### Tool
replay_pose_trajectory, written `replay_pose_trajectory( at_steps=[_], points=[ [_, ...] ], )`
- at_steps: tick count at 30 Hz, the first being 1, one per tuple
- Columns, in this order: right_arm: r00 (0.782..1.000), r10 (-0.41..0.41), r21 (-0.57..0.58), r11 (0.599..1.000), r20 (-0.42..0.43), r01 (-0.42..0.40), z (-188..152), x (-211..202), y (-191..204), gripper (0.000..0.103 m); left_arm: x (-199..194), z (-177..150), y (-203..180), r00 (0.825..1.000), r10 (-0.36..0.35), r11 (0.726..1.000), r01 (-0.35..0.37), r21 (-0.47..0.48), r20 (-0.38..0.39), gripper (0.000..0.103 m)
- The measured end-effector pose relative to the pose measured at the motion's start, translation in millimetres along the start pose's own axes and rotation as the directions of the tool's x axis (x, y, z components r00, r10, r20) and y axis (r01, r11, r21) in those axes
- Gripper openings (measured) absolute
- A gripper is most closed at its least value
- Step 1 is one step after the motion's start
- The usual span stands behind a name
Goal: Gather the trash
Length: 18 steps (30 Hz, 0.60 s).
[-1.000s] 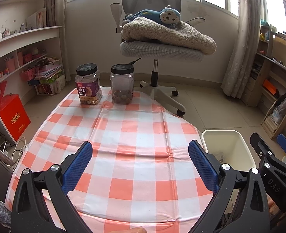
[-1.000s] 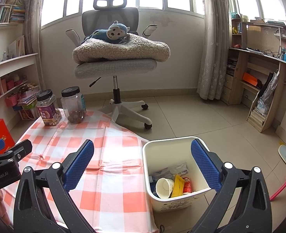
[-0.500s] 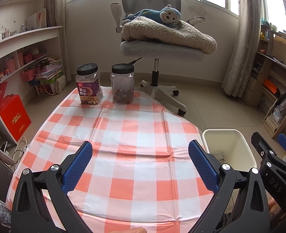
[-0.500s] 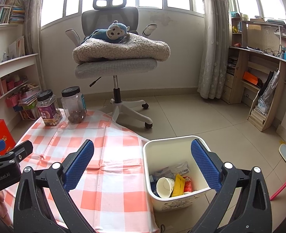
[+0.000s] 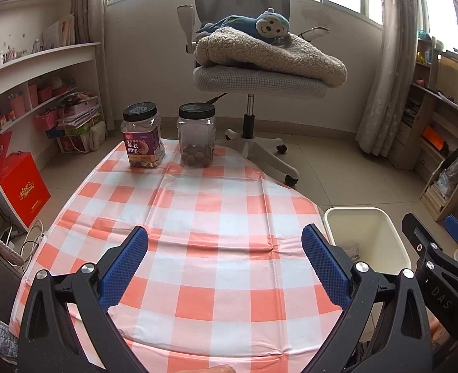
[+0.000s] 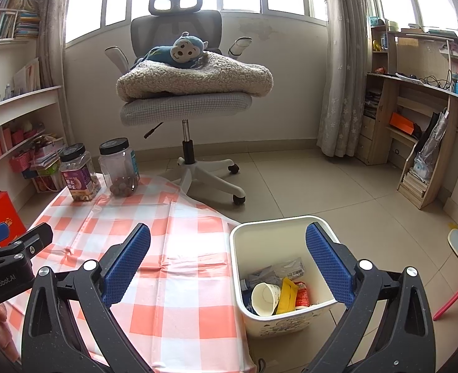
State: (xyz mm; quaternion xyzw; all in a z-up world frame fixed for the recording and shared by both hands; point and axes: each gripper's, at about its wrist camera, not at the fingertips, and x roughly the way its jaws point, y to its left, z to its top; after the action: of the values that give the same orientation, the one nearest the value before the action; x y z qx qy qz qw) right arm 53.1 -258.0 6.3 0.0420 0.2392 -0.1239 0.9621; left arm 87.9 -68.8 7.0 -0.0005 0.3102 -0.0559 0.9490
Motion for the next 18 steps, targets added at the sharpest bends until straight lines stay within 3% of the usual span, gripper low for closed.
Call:
replay_pose_trajectory(
  at_steps=[18],
  points=[
    [1.0,0.005,-0.002,1.0,-0.005,-0.005,-3.0,1.5,1.5,0.096,-0.4,0.1,-0.2,1.0,0.0,1.0,0.0,0.002,0.001,0.096]
  ],
)
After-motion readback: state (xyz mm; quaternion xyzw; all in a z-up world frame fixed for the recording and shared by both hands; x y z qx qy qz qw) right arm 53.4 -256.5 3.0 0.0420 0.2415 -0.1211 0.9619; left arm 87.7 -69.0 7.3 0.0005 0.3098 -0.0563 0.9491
